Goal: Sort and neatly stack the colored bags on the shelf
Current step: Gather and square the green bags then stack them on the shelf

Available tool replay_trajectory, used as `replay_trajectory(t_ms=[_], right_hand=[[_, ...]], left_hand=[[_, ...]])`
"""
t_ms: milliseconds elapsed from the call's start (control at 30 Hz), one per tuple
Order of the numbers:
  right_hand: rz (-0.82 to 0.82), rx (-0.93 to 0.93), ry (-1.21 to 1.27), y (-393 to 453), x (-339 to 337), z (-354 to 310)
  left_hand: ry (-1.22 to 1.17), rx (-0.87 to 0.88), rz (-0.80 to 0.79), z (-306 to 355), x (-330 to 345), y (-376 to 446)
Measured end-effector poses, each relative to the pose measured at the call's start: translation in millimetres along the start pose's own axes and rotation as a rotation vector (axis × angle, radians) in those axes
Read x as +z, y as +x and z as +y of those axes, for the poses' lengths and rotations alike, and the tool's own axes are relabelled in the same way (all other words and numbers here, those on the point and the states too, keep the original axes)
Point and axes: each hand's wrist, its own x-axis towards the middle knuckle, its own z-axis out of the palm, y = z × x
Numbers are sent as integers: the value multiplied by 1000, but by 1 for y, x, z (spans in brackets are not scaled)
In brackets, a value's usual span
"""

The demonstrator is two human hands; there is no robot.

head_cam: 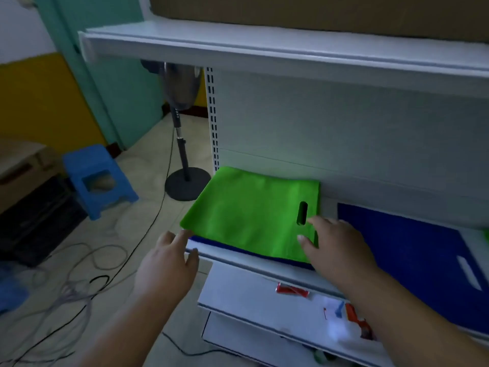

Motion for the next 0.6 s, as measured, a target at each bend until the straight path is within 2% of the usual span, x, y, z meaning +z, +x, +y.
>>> replay_trajectory(t_ms=[133,233,367,533,600], right_hand=[[-51,121,-125,-20,23,-20],[5,144,-137,-26,35,-26],[-1,162,-151,-30,41,-33],[16,208,119,-43,33,-41],[103,247,184,-51,34,-41]], left_hand=[[47,26,-85,-22,-3,30],[18,61,-151,-27,-4,44],[-38,108,-133,-31,-5,53],[-166,50,-23,-36,-13,59],[-240,2,-8,-41,-18,59]])
